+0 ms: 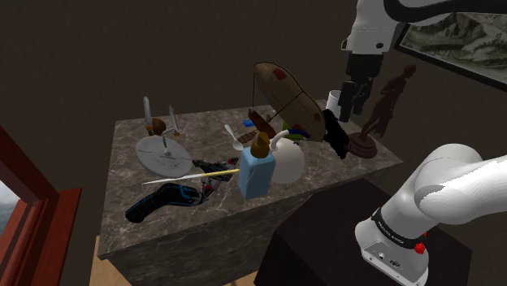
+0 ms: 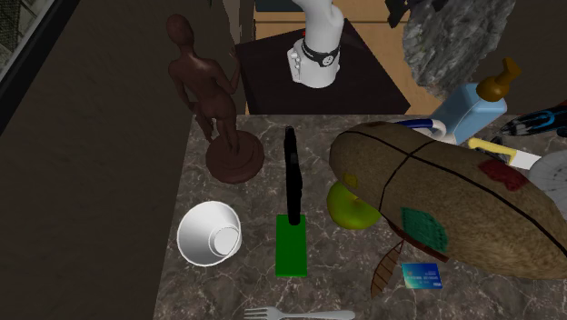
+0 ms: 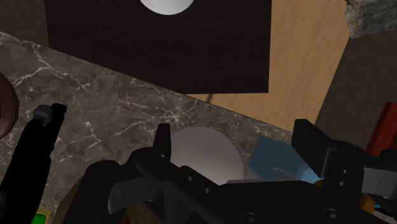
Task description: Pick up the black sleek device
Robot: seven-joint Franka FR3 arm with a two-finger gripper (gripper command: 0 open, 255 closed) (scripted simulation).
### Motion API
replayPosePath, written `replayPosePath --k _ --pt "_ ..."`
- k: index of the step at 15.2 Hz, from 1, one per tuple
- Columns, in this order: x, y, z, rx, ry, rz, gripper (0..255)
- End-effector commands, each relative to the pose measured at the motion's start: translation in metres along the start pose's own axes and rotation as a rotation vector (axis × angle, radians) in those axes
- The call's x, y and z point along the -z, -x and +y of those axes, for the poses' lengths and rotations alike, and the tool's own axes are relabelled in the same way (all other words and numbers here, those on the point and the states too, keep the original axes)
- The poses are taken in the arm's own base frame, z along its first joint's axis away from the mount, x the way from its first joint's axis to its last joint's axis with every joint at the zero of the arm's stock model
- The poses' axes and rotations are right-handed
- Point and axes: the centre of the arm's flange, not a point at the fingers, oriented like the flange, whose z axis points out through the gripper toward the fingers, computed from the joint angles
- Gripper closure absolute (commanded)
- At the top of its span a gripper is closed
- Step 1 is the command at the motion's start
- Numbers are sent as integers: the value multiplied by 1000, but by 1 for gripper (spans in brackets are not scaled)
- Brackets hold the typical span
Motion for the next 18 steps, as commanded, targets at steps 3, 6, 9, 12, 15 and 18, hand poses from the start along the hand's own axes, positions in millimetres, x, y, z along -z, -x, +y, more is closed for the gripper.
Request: replayPosePath --k 3,6,9,12,15,18 --pt "-14 -6 19 -27 10 26 0" --pt "-34 -15 47 -68 25 64 0" --pt "-53 -23 76 -109 40 103 0" --pt "-71 -31 106 -150 55 141 0" --pt "-89 -39 136 -190 70 179 0" --pt "-106 -46 167 -231 86 218 0"
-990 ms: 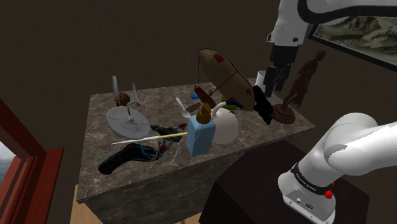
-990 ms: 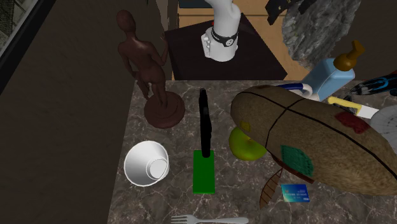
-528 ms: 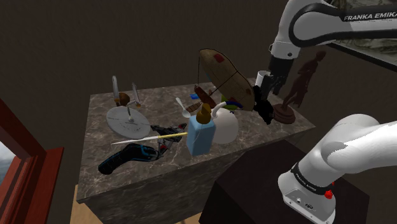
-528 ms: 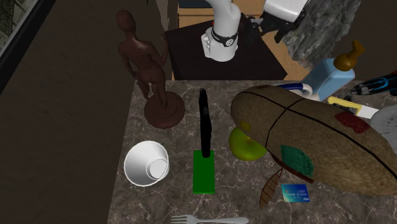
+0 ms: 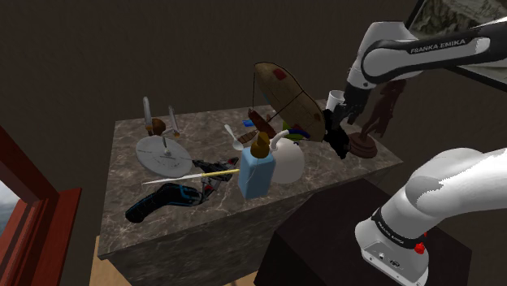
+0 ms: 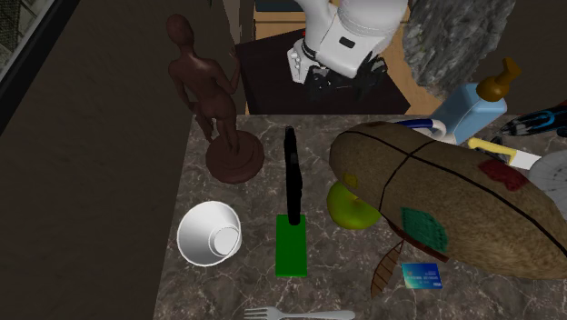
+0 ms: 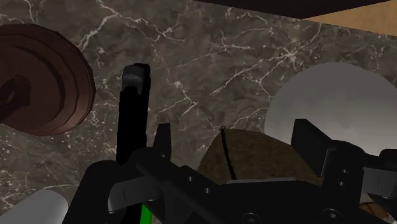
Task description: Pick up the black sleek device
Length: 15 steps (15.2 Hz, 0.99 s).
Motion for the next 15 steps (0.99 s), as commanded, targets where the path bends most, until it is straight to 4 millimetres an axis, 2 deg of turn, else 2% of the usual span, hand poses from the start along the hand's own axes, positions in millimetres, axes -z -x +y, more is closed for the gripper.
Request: replayPosePath --k 1,9,15 --pt "-17 -5 20 -27 11 28 0" --pt "-66 -27 95 -132 50 127 0" --pt "-98 -29 95 -132 50 127 0"
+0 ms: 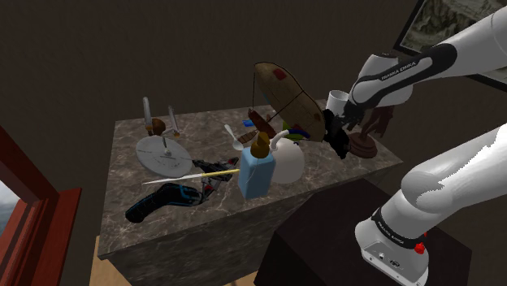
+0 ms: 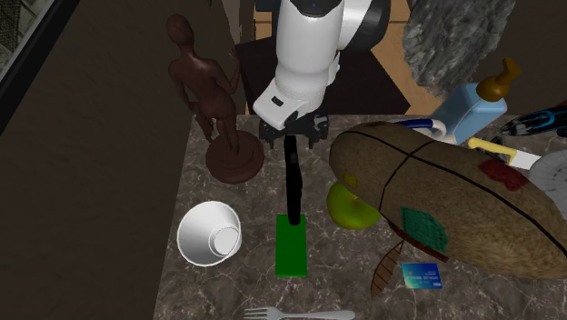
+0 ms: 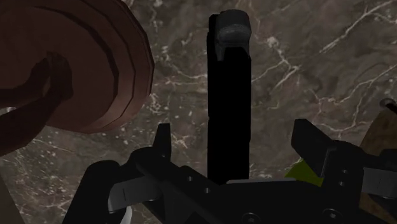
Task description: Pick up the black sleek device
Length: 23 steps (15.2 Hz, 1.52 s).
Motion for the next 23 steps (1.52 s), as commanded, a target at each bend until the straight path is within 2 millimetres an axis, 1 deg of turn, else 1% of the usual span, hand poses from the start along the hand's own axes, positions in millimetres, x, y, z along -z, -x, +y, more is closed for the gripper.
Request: replayPosePath --k 1,3,4,13,23 --pt "-11 2 -2 0 0 1 0" --pt "-14 2 -2 0 0 1 0" --pt "-14 2 -2 0 0 1 255" --pt "-14 2 -2 0 0 1 255" --pt "39 -2 1 0 0 1 255"
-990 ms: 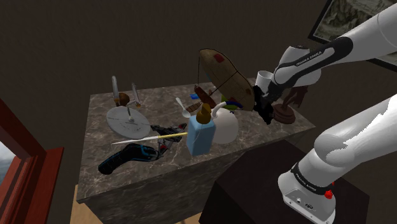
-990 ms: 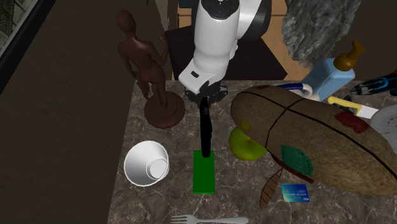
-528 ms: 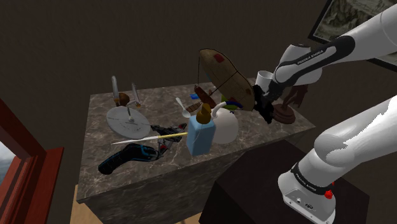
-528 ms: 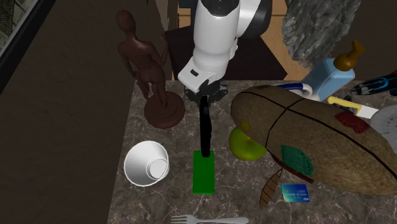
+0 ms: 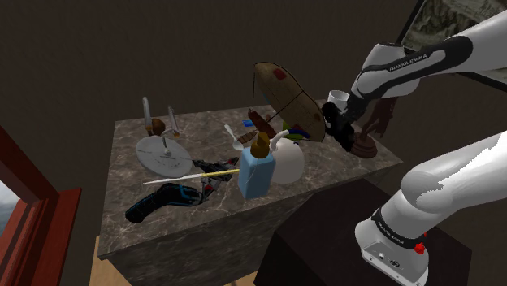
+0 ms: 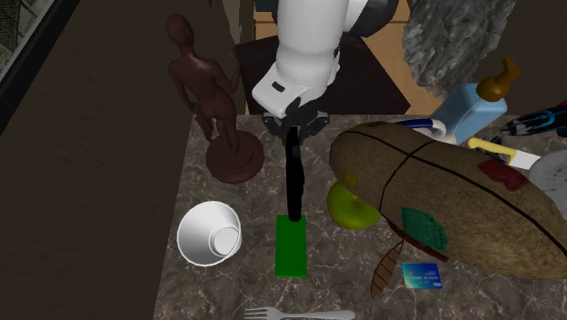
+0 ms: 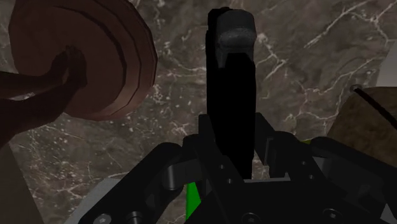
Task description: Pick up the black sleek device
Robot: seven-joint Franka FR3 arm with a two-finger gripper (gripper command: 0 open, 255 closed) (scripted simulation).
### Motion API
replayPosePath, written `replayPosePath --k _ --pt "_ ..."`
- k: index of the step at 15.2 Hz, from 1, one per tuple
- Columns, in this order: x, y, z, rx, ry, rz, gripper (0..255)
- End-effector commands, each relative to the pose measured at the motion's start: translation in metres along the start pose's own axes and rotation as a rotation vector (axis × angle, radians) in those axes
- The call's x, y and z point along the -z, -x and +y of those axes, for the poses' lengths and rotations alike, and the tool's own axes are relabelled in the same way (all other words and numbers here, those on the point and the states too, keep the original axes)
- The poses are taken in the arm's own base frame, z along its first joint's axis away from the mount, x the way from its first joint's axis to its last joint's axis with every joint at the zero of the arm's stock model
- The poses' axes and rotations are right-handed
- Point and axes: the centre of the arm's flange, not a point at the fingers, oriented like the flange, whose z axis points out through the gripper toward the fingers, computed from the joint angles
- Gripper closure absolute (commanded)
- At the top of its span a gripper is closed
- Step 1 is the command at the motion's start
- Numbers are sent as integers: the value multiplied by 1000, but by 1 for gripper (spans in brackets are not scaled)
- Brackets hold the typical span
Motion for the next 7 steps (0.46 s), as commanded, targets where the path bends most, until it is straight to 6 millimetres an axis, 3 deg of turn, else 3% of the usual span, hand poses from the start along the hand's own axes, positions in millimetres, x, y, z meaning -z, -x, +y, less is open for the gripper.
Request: replayPosePath --k 1,5,7 --pt "11 -1 2 0 0 0 255" --pt "32 -2 3 0 0 0 255" --pt "33 -2 3 0 0 0 255"
